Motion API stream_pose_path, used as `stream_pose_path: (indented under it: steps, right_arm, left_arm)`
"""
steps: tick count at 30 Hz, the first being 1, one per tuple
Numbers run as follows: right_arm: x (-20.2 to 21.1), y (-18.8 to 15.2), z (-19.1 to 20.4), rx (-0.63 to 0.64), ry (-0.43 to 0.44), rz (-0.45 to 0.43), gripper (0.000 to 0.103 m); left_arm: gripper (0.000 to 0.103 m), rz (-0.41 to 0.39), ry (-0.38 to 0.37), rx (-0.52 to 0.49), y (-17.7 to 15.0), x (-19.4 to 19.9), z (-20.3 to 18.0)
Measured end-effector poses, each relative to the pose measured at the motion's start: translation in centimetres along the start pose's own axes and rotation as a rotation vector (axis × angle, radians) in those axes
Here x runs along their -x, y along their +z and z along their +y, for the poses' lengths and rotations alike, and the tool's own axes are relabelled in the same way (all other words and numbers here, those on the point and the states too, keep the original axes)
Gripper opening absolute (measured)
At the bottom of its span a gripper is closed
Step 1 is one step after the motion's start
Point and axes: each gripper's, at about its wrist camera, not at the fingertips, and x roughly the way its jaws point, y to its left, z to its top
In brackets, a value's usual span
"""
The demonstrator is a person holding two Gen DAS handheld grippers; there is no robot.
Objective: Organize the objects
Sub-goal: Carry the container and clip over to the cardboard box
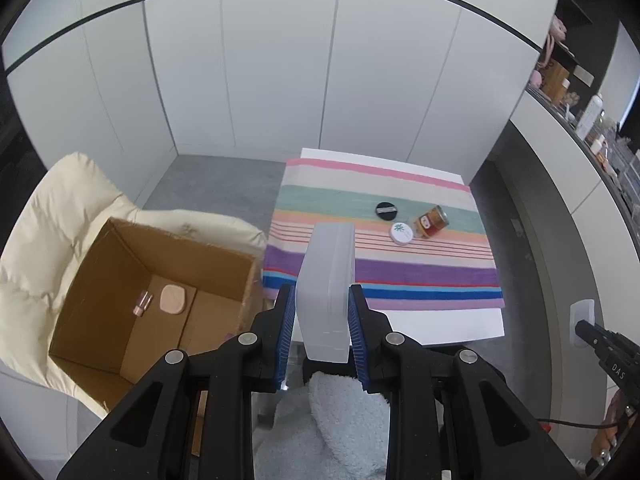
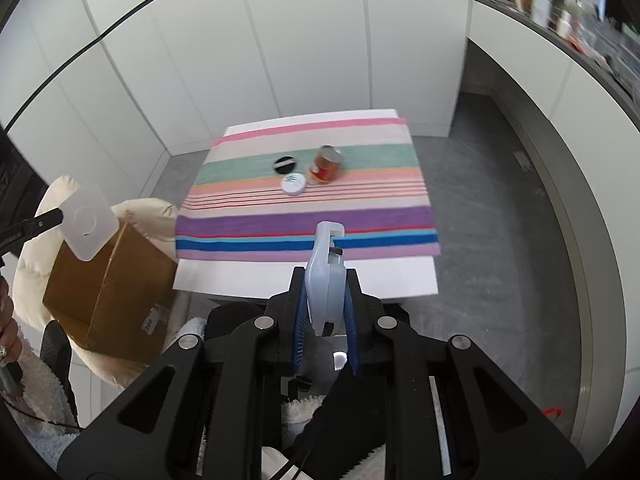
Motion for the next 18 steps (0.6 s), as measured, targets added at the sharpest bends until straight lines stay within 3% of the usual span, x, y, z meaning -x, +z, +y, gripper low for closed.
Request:
stream_pose_path:
  steps: [8, 18]
  right_arm:
    - [-1.6, 1.0, 8.6, 0.179, 0.097, 0.012, 0.018]
    - [-4.1, -0.9, 22.0, 0.432, 0.304, 0.072, 0.018]
  left_arm:
    - [0.027, -0.011, 0.048, 0.086, -1.7, 1.5, 5.1]
    - [0.027, -0.01, 0.172, 0.24, -6.0, 3.5, 13.6]
